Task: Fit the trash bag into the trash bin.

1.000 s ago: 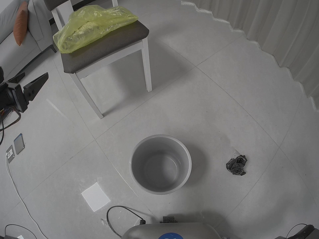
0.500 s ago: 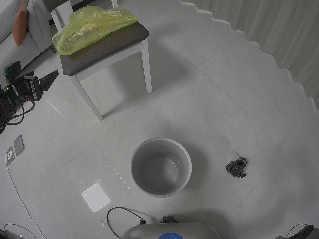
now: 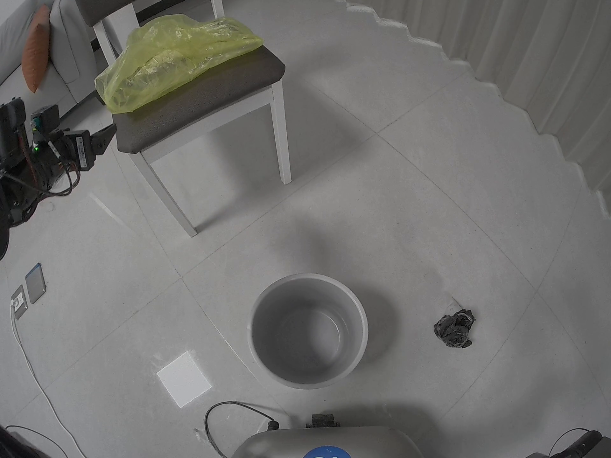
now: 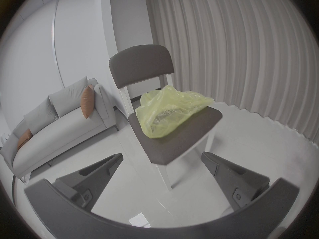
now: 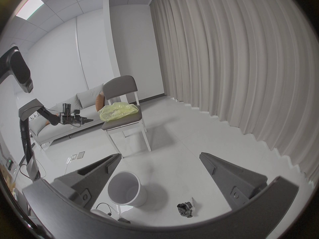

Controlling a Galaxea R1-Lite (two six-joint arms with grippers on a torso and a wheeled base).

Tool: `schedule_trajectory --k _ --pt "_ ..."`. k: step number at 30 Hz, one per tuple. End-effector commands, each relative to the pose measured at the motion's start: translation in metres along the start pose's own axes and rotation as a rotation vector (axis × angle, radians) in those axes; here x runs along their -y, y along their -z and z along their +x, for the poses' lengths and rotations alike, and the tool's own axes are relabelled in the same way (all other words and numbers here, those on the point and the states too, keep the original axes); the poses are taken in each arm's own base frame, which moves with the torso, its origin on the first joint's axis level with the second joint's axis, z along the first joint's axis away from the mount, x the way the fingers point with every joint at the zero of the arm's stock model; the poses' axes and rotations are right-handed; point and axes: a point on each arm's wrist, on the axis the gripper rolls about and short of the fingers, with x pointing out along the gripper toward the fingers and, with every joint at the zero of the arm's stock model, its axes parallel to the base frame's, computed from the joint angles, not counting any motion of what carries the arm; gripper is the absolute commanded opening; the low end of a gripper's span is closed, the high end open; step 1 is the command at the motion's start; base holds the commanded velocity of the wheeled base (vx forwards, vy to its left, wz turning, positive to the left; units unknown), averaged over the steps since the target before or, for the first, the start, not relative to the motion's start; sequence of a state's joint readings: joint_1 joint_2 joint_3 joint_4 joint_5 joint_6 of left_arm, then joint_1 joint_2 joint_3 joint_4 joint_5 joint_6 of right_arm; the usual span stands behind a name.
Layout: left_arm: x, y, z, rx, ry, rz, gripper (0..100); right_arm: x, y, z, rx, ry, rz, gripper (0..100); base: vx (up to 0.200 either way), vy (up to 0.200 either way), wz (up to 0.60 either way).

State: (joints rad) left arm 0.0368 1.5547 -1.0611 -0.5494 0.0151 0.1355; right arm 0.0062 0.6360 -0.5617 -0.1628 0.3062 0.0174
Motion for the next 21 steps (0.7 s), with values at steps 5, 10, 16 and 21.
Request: schedule_trajectory --k 5,10,16,21 --pt "-0.003 0.003 0.078 0.072 -0.039 -0.011 100 -0.001 0.002 -0.002 0.0 0.001 -0.002 100 0.0 0.0 0.0" --pt "-0.002 0.006 0.103 0.097 -0.067 -0.014 100 -0.001 0.005 -0.005 0.002 -0.001 -0.004 100 0.0 0.0 0.0" --pt "-0.004 0.007 0.129 0.193 -0.144 -0.041 100 -0.004 0.011 -0.012 0.011 -0.004 -0.019 100 0.0 0.0 0.0" --pt "-0.01 0.006 0.133 0.216 -0.177 -0.044 100 -0.005 0.01 -0.016 0.029 -0.019 -0.027 100 0.0 0.0 0.0"
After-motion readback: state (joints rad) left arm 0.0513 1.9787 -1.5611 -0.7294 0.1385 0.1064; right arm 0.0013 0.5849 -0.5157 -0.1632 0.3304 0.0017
